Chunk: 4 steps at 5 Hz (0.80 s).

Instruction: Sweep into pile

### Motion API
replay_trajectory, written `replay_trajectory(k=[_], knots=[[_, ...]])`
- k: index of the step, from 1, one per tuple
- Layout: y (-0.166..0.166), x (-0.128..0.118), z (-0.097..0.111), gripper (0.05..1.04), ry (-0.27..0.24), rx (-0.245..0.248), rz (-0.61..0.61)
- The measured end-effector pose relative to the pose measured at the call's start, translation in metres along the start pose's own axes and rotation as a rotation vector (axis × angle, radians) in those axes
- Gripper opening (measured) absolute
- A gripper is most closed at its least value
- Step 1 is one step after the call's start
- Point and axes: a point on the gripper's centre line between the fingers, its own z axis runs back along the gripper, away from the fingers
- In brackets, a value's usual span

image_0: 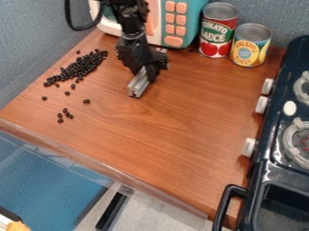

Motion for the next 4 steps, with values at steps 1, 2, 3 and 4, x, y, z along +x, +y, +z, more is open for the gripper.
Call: replay_trajectory(k=[1, 2, 3, 4], knots=[[-0.013, 0.004, 0.000, 0.390, -0.008, 0.006, 0.039], [-0.026, 0.007, 0.000, 0.391, -0.008, 0.003, 0.077], [-0.035, 0.009, 0.001, 0.391, -0.008, -0.004, 0.095], [-0.050, 0.011, 0.002, 0.390, -0.005, -0.014, 0.131]])
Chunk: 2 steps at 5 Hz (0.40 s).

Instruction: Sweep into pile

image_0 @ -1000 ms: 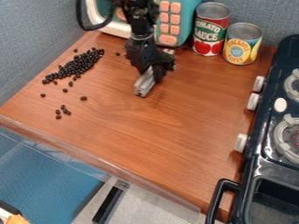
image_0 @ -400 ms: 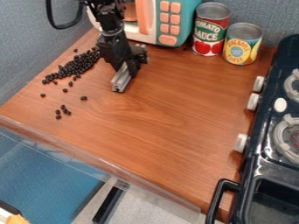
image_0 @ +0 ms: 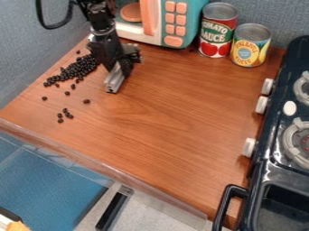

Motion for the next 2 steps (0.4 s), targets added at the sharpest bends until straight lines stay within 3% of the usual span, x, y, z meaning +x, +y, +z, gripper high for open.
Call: replay_trajectory(k=[2], knots=[[-0.0090, 0.0007, 0.0004, 0.391, 0.003, -0.014, 0.017]])
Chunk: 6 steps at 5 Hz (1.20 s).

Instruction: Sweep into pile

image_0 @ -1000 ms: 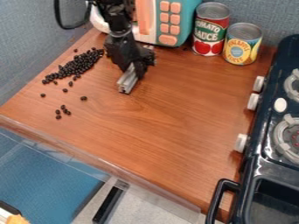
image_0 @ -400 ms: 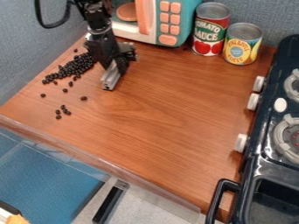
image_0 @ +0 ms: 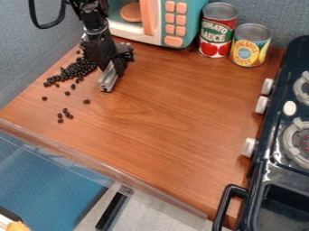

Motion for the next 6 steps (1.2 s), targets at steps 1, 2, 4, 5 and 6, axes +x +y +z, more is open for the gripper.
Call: replay_trajectory(k=[1, 2, 4, 5, 6], knots=[[-0.010, 0.002, 0.001, 0.390, 0.001, -0.005, 0.021], [-0.022, 0.004, 0.002, 0.390, 0.003, -0.016, 0.048], [-0.024, 0.004, 0.002, 0.390, 0.001, -0.022, 0.032], [-0.021, 0.004, 0.004, 0.391, 0.009, -0.008, -0.007], [-0.008, 0.003, 0.016, 0.390, 0.008, 0.024, -0.054]])
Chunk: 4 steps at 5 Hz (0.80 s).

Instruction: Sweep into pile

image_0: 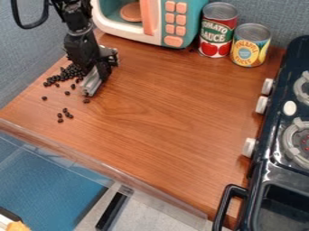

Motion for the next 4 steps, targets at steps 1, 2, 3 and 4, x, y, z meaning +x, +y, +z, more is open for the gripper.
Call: replay_trajectory(k=[1, 2, 3, 4], knots=[[0.025, -0.014, 0.029, 0.391, 0.061, 0.028, -0.064], [0.043, -0.023, 0.052, 0.390, 0.115, 0.047, -0.105], [0.072, -0.025, 0.071, 0.390, 0.155, 0.051, -0.202], [0.118, -0.011, 0.068, 0.390, 0.155, 0.057, -0.371]])
